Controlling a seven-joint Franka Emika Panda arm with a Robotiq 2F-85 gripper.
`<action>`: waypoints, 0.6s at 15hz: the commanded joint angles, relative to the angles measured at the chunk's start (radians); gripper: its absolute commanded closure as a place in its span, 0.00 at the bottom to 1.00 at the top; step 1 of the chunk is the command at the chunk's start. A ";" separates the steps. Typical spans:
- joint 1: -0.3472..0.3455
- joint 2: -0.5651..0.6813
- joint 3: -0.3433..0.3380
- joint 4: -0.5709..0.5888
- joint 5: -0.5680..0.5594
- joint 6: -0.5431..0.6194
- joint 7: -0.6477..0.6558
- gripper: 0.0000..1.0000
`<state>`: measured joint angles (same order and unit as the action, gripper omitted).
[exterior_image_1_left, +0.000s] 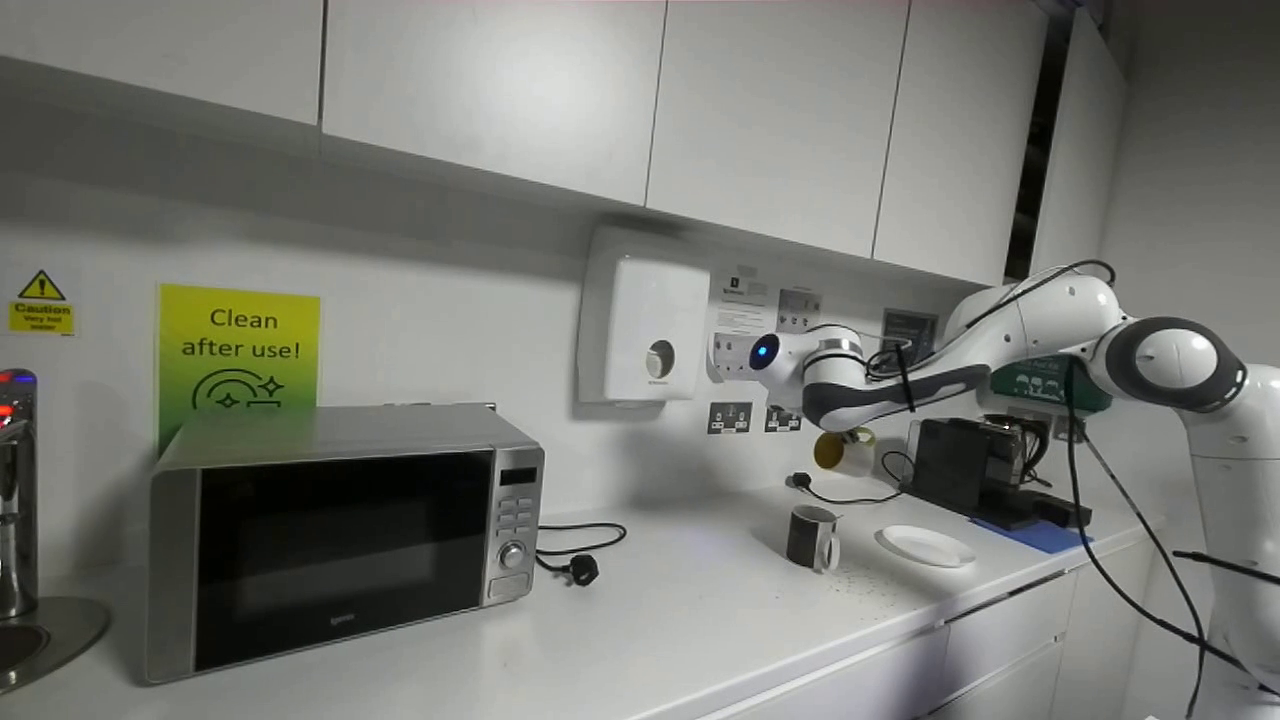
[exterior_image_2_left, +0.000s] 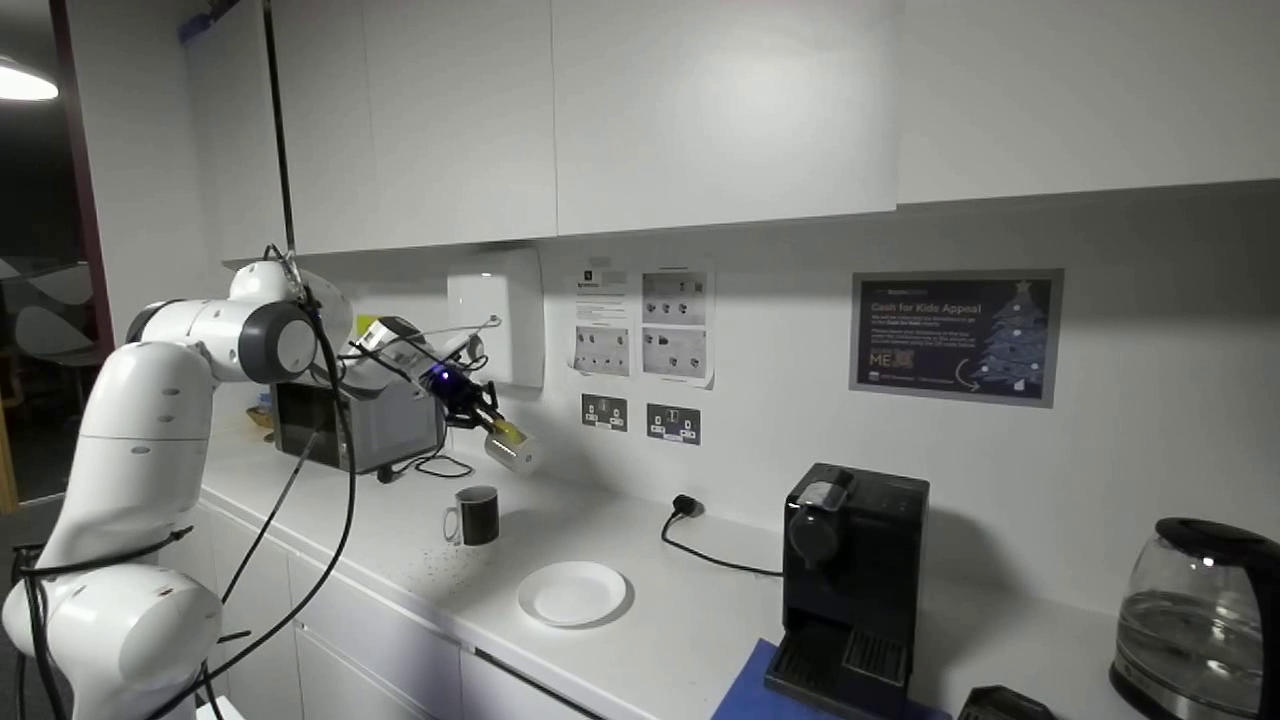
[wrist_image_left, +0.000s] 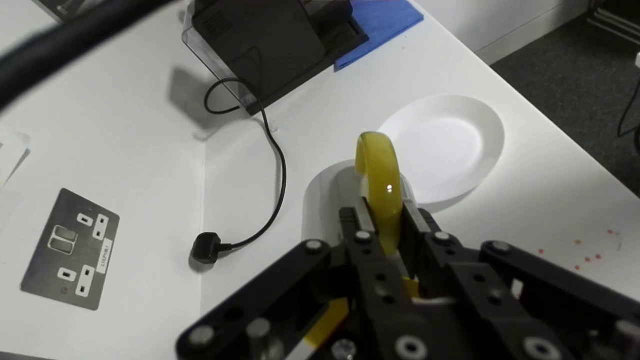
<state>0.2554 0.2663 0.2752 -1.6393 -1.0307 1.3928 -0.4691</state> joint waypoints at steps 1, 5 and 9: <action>-0.035 -0.099 -0.018 -0.088 0.061 0.103 0.069 0.95; -0.060 -0.132 -0.045 -0.133 0.120 0.222 0.141 0.95; -0.080 -0.151 -0.077 -0.167 0.160 0.365 0.244 0.95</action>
<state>0.1993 0.1886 0.2165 -1.7370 -0.9016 1.6532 -0.2926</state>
